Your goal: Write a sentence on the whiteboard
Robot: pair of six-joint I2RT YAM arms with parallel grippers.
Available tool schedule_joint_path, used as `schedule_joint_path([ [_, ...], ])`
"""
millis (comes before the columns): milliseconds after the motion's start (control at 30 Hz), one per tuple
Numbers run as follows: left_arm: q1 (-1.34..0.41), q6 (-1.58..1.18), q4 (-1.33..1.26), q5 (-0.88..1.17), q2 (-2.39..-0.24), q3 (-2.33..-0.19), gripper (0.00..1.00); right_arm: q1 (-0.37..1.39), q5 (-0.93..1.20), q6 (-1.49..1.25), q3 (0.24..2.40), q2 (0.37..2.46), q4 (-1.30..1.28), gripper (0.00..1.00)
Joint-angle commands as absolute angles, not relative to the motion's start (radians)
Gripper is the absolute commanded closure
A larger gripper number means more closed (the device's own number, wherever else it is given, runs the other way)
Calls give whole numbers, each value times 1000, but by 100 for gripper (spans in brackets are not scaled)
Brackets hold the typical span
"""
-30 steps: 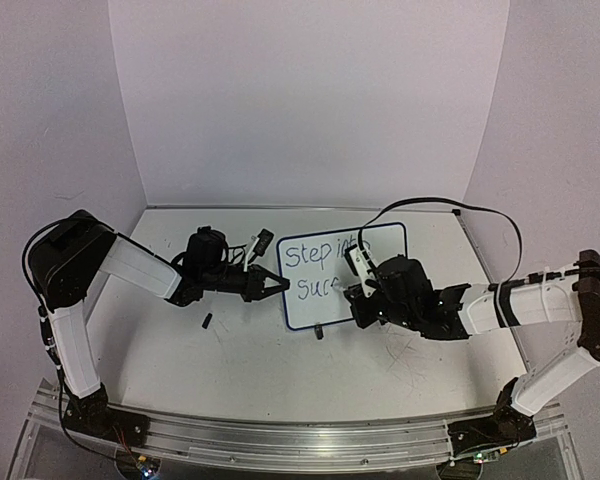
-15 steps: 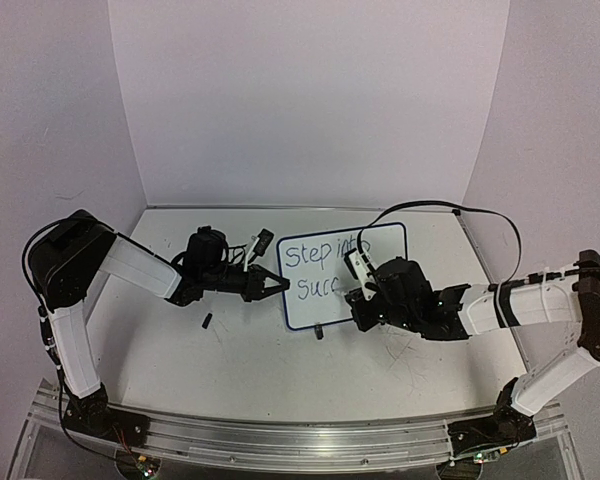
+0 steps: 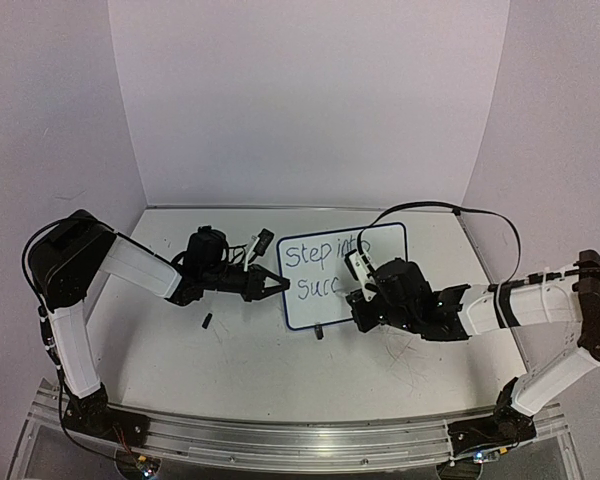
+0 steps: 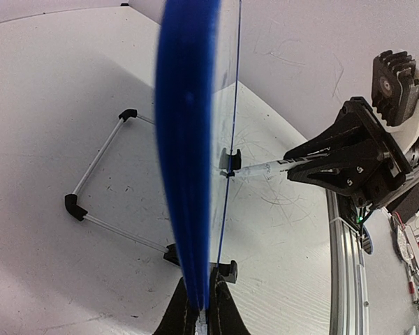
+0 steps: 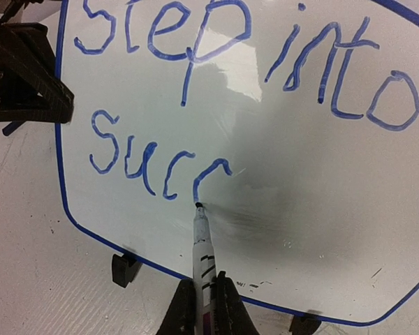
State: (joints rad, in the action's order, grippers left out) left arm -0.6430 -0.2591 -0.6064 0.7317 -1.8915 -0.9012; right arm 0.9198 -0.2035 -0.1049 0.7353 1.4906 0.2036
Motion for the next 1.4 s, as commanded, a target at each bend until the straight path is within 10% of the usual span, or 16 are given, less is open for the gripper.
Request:
schedule_joint_path([
  [0,-634,-196,-509,634,-1891,-902,100,919,-275,-120,749,1468,195,100],
  [1367,-634,-193,-505,629,-1891,-901,100,857,-234,-133,713,1433,263,100],
])
